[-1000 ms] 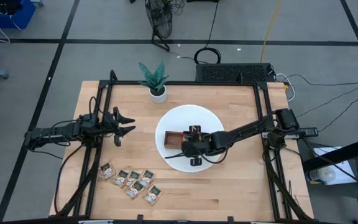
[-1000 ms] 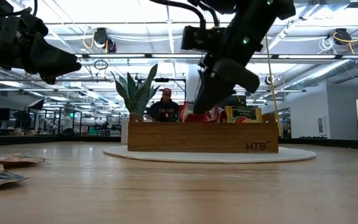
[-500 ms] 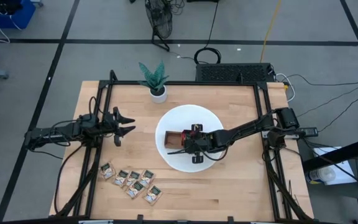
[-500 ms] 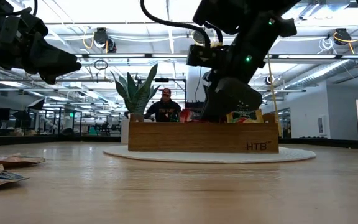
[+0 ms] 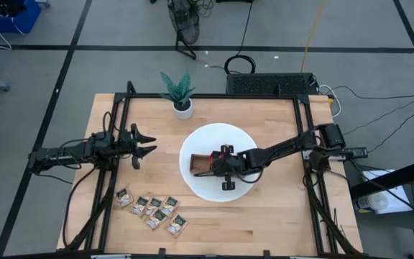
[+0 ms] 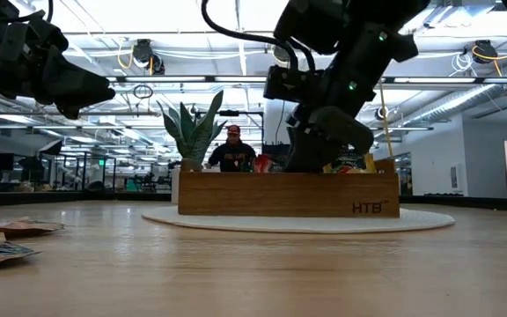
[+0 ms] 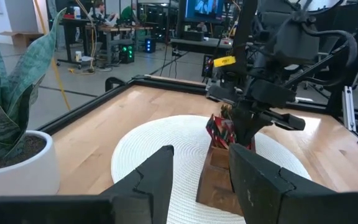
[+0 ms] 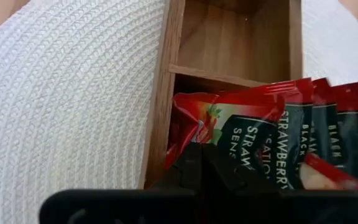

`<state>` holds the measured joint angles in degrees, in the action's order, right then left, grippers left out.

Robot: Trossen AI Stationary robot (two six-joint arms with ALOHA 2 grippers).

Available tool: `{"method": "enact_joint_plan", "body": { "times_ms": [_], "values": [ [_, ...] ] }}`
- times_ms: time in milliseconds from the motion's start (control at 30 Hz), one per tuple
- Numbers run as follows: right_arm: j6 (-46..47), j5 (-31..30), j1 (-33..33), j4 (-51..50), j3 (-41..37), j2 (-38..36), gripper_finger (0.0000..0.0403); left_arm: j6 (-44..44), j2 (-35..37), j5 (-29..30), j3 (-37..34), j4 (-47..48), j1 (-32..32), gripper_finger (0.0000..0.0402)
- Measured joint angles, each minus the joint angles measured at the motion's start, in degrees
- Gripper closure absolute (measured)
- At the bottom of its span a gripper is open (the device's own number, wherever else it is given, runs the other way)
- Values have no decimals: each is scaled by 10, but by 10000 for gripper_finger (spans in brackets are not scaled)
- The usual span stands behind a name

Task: Pick & Place Tea
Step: Put the red tea bag into the middle section of the wooden organizer

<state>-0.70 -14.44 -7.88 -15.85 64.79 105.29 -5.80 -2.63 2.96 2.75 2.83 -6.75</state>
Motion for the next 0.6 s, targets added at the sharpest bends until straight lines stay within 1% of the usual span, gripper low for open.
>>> {"method": "enact_joint_plan", "body": {
  "times_ms": [100,233,400,600],
  "values": [
    [6,17,9,32,-29,-2,403,0,0,0,0,0,0,245],
    [23,13,11,57,-61,-2,403,0,0,0,0,0,0,245],
    [28,11,5,77,-62,-1,403,0,0,0,0,0,0,245],
    [21,11,-1,87,-60,-22,403,0,0,0,0,0,0,245]
  ]
}}
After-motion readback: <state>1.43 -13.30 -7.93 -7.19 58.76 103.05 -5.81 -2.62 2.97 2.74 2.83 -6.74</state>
